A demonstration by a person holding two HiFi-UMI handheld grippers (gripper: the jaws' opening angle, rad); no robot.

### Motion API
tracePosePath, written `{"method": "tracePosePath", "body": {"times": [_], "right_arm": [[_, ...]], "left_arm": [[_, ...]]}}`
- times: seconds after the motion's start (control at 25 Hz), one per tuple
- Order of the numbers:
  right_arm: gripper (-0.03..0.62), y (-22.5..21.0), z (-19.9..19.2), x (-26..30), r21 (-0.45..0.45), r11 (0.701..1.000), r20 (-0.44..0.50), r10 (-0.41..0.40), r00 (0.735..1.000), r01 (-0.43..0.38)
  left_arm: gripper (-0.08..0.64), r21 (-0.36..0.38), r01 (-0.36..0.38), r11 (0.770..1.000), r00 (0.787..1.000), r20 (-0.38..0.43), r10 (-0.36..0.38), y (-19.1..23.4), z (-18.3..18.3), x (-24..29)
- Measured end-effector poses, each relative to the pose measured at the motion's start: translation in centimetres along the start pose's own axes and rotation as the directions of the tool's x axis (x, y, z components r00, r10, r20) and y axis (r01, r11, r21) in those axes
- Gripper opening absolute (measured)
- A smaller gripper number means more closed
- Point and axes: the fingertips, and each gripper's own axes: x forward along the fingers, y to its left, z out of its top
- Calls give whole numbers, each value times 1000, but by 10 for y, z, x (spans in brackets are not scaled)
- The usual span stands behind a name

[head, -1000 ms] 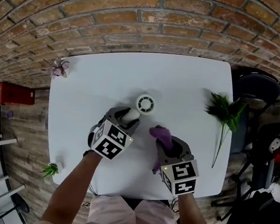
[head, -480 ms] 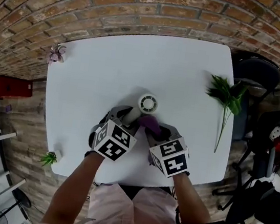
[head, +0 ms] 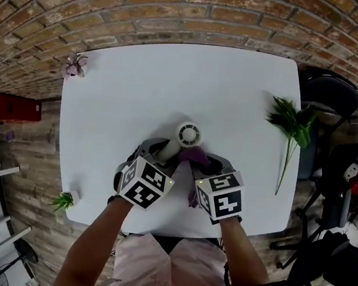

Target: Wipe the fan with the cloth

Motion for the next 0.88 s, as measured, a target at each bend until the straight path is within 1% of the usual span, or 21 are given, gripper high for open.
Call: {"method": "tracePosePath", "body": {"times": [0.28, 0.52, 0.64, 0.76, 0.88], "right_arm": [[83, -7, -1, -4, -11, 1000, -5, -8, 1000, 8], [81, -13, -2, -7, -21, 1000, 7, 4, 1000, -4], [81, -16, -3, -8, -27, 1000, 4, 5, 1000, -5], [81, -18, -3, -9, -36, 999, 1, 0, 1000, 0], [81, -21, -3, -11, -47, 999, -6, -3, 1000, 3]], "left_arm": [[195, 0, 13, 1000, 1000, -17, -13, -2, -9, -6], [195, 4, 56, 998, 998, -18, -56, -6, -14, -11], [195, 12, 66, 998, 998, -22, -66, -8, -16, -12], [195, 38, 66, 997, 998, -27, -65, -10, -18, -14], [195, 87, 71, 994, 997, -37, -68, -12, -22, -15]]}}
